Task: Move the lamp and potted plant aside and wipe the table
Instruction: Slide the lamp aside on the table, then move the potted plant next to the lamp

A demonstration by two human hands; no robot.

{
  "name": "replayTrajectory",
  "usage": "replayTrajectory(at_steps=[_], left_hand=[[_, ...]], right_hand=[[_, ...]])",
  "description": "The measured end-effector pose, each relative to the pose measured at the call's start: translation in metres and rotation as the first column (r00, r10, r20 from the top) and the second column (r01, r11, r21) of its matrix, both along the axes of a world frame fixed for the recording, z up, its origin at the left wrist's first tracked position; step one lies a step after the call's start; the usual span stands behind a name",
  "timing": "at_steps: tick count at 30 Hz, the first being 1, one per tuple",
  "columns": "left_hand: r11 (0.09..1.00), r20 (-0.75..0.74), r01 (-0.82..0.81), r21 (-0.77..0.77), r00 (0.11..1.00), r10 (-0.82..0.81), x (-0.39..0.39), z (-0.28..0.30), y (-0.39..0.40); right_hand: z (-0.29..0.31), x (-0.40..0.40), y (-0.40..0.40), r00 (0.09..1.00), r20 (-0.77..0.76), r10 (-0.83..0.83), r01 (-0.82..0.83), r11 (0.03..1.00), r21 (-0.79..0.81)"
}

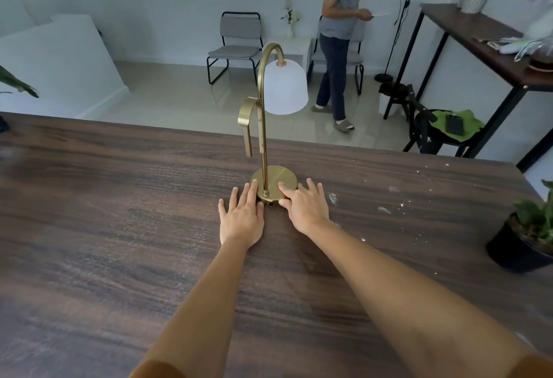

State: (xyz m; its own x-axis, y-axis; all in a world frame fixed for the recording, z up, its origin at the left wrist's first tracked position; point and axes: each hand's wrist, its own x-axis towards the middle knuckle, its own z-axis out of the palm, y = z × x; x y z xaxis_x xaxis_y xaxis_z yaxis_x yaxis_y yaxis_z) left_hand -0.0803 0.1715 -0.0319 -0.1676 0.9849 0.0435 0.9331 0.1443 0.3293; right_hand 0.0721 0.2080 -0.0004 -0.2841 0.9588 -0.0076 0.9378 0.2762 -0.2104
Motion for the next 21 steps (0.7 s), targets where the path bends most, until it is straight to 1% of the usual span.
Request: replayTrajectory(at_steps=[3, 5, 7, 8, 10, 11, 12, 13, 15, 16, 18, 19, 21], left_hand=[[1.0, -0.006, -0.011, -0.019, 1.0, 0.011, 0.005, 0.001, -0.011], [0.999, -0.016, -0.01, -0.037, 1.0, 0.009, 0.014, 0.002, -0.024], [0.998, -0.036, 0.002, -0.057, 0.999, -0.004, 0.026, 0.004, -0.043], [0.997, -0.048, 0.013, -0.071, 0.999, -0.017, 0.032, 0.005, -0.053], [0.995, -0.056, 0.038, -0.093, 0.997, -0.043, 0.043, 0.006, -0.072], [0.995, -0.032, 0.043, -0.09, 0.998, -0.046, 0.049, 0.007, -0.08], [0.996, 0.023, 0.041, -0.073, 0.999, -0.04, 0.056, 0.009, -0.088], [0.999, 0.111, 0.037, -0.038, 0.993, -0.032, 0.065, 0.012, -0.095], [0.997, 0.309, 0.035, 0.075, 0.95, -0.057, 0.091, 0.021, -0.107], [0.989, 0.362, 0.051, 0.136, 0.927, -0.098, 0.108, 0.027, -0.111], [0.963, 0.385, 0.134, 0.234, 0.897, -0.218, 0.149, 0.037, -0.116], [0.946, 0.392, 0.189, 0.263, 0.875, -0.284, 0.172, 0.042, -0.115], [0.925, 0.467, 0.288, 0.248, 0.801, -0.375, 0.221, 0.05, -0.113]], right_hand=[[0.013, 0.005, -0.003, 0.999, 0.012, 0.042, -0.041, 0.995, -0.087], [0.021, 0.016, -0.012, 0.994, 0.013, 0.111, -0.108, 0.981, -0.158], [0.023, 0.034, -0.03, 0.981, -0.009, 0.192, -0.19, 0.962, -0.196], [0.023, 0.046, -0.042, 0.975, -0.05, 0.216, -0.221, 0.956, -0.191], [0.023, 0.073, -0.068, 0.958, -0.215, 0.19, -0.223, 0.964, -0.144], [0.024, 0.089, -0.081, 0.938, -0.314, 0.148, -0.191, 0.975, -0.111], [0.026, 0.105, -0.094, 0.912, -0.397, 0.103, -0.146, 0.986, -0.08], [0.028, 0.124, -0.106, 0.887, -0.458, 0.059, -0.094, 0.994, -0.055], [0.03, 0.165, -0.132, 0.855, -0.519, -0.01, 0.015, 1.0, 0.005], [0.03, 0.186, -0.144, 0.842, -0.538, -0.042, 0.074, 0.996, 0.039], [0.027, 0.228, -0.167, 0.79, -0.597, -0.139, 0.225, 0.972, 0.071], [0.027, 0.247, -0.176, 0.748, -0.629, -0.21, 0.314, 0.947, 0.058], [0.028, 0.281, -0.191, 0.638, -0.672, -0.376, 0.495, 0.869, -0.017]])
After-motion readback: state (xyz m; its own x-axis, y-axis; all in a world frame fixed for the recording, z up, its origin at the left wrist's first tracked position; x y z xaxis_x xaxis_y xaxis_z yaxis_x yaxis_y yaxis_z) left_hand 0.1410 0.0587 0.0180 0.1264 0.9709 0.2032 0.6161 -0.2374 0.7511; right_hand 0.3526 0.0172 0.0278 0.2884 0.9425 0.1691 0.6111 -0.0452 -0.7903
